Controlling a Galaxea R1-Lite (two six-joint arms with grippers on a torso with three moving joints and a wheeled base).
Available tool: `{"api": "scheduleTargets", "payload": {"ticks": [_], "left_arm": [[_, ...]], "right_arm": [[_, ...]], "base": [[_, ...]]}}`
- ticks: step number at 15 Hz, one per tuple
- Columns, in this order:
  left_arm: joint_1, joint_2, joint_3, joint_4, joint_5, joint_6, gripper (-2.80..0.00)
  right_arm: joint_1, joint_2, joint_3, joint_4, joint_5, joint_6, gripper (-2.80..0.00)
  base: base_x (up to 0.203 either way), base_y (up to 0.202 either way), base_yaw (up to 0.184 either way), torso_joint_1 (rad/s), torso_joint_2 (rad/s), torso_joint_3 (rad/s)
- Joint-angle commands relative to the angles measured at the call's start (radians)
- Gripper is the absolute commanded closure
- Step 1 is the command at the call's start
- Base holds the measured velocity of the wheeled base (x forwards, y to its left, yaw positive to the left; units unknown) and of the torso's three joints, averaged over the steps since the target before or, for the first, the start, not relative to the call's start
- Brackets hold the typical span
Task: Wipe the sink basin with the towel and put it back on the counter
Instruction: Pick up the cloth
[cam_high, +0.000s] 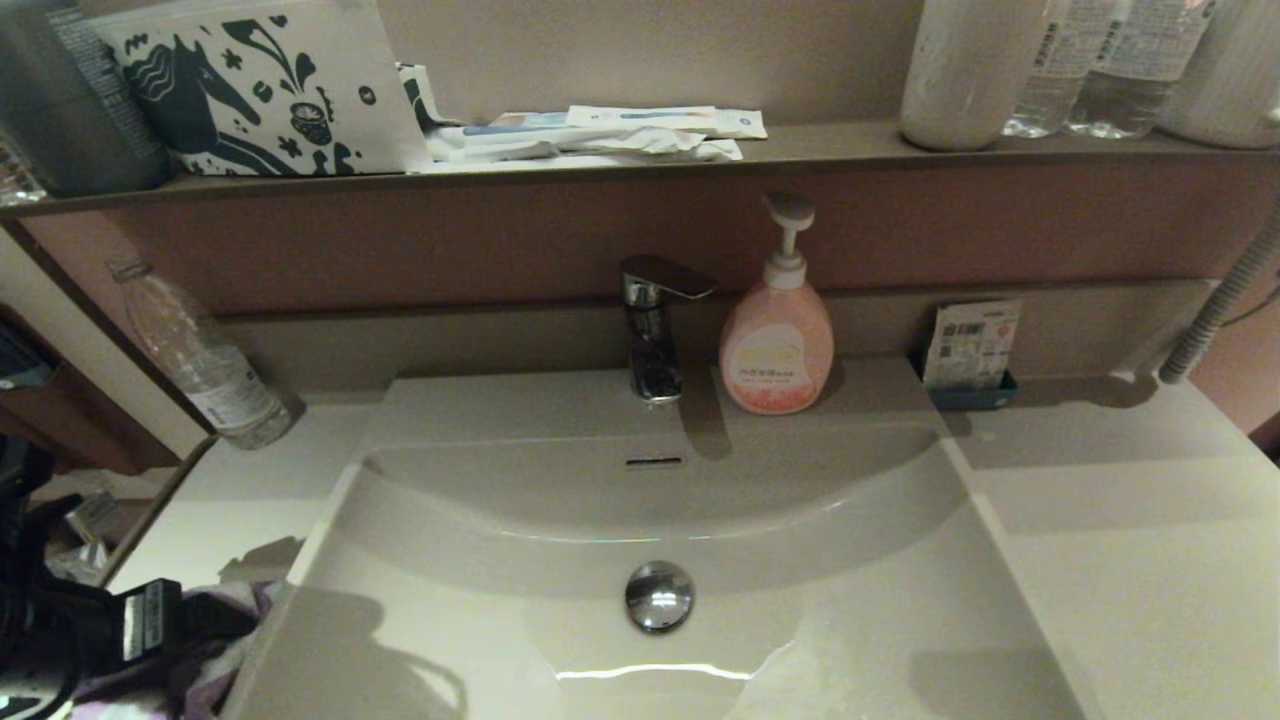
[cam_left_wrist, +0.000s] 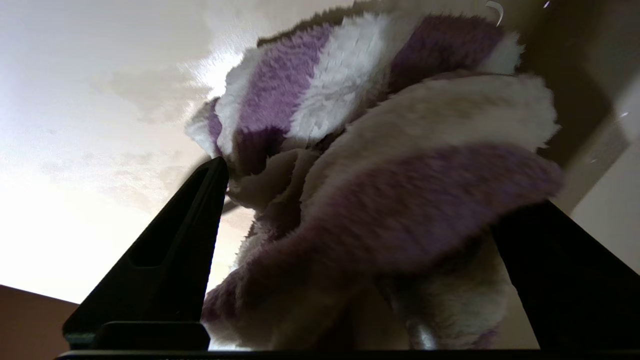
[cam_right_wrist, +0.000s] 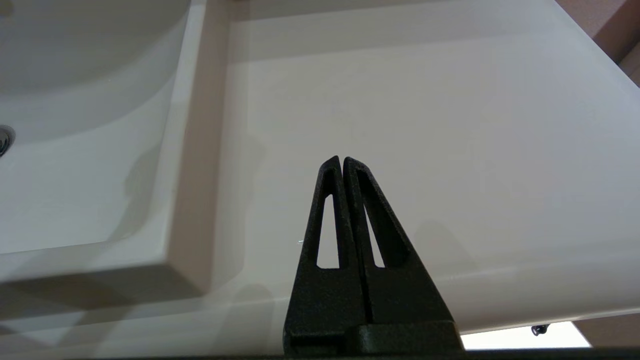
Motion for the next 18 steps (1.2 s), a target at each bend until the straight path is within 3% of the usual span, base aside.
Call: {"api": "scheduleTargets", "payload": {"ticks": [1,7,8,18], "left_arm": [[0.003,0.025,0.012,-0.001,0.000,-0.003,-2.80],[0.023,0.071,0.018,-0.052,-0.004,0.003,-2.80],[0.025,0.082,0.019,-0.052,-0.017,0.002,0.00],[0.030,0.087,0.014,-0.061,-0.025,0.003,0.00]], "right_arm": [[0.000,0.001,0.000,0.000,0.000,0.000,0.00],[0.000,0.001,0.000,0.000,0.000,0.001,0.00],[0.000,0.001,-0.001,0.000,0.000,0.000,0.00],[0.000,0.001,0.000,0.000,0.000,0.000,0.00]], "base": [[0.000,0.000,0.000,0.000,0.00,0.000],[0.000,0.000,0.000,0.000,0.00,0.000],[0.000,0.000,0.000,0.000,0.00,0.000],[0.000,0.000,0.000,0.000,0.00,0.000]]}}
